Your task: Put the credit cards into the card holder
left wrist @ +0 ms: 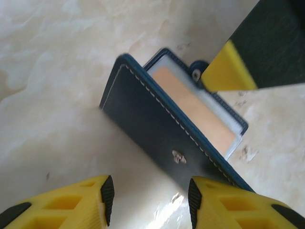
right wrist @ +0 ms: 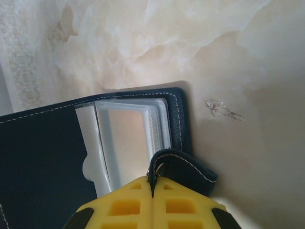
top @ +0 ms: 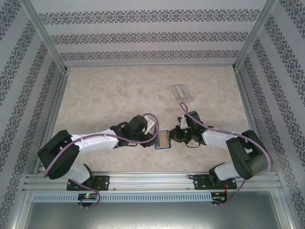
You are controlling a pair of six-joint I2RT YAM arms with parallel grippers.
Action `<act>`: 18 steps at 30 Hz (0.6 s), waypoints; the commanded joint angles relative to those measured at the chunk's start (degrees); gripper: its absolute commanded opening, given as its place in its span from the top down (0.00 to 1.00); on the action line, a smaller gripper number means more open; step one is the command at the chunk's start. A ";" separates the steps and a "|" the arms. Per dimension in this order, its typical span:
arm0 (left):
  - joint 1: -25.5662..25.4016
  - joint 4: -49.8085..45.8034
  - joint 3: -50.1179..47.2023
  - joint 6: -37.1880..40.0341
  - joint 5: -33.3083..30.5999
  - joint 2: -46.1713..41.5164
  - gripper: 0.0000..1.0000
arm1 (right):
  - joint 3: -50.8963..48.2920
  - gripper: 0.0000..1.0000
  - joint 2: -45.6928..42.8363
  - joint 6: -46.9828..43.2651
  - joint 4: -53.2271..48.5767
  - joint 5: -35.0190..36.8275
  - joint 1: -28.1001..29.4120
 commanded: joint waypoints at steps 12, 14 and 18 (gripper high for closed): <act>-1.30 10.98 6.29 -2.40 6.43 13.28 0.41 | -2.39 1.00 -0.70 3.31 5.01 -6.31 -4.79; -1.28 11.09 6.56 -1.77 6.05 14.67 0.42 | -2.60 1.00 -1.14 3.02 4.27 -5.96 -5.50; -1.28 10.82 7.29 -1.65 5.72 17.41 0.44 | -2.89 1.00 -1.92 2.73 3.26 -6.13 -6.75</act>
